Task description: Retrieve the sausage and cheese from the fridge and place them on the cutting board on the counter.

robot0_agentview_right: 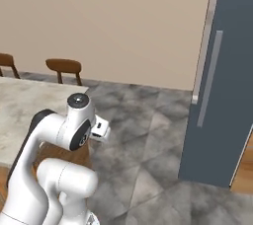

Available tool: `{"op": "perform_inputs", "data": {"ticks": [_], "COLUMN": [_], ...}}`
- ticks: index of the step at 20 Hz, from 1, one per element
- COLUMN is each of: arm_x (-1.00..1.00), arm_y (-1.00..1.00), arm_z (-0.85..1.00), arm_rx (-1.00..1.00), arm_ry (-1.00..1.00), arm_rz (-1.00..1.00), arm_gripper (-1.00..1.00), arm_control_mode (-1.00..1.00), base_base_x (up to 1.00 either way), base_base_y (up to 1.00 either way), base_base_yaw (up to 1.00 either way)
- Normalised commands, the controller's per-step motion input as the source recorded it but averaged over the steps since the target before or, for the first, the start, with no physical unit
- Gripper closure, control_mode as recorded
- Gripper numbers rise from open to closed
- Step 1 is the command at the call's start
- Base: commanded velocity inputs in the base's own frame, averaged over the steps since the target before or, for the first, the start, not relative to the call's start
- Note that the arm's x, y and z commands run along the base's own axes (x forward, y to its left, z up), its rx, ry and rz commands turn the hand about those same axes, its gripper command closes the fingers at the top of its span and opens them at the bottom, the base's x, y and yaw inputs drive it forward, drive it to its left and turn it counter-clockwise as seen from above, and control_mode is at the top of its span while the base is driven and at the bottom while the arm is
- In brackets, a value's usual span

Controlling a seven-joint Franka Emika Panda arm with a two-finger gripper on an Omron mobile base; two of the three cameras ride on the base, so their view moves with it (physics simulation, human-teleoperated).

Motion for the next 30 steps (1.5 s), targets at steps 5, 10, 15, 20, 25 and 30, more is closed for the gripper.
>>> {"op": "perform_inputs", "data": {"ticks": [5, 10, 15, 20, 25, 30], "arm_x": [0.00, 0.00, 0.00, 0.00, 0.00, 0.00], "arm_y": [0.00, 0.00, 0.00, 0.00, 0.00, 0.00], "arm_z": [0.00, 0.00, 0.00, 0.00, 0.00, 0.00], "arm_rx": [0.00, 0.00, 0.00, 0.00, 0.00, 0.00], "arm_ry": [0.00, 0.00, 0.00, 0.00, 0.00, 0.00], "arm_rz": [0.00, 0.00, 0.00, 0.00, 0.00, 0.00], "arm_gripper": [-1.00, -1.00, -1.00, -1.00, -1.00, -1.00], "arm_control_mode": [1.00, 1.00, 1.00, 1.00, 1.00, 1.00], "base_base_x": [0.51, 0.63, 0.74, 0.78, 0.78, 0.79], "base_base_y": [-0.34, -0.32, -0.30, -0.35, -0.35, -0.33], "base_base_yaw": [-0.04, 0.23, 0.15, 0.03, 0.00, 0.00]}}
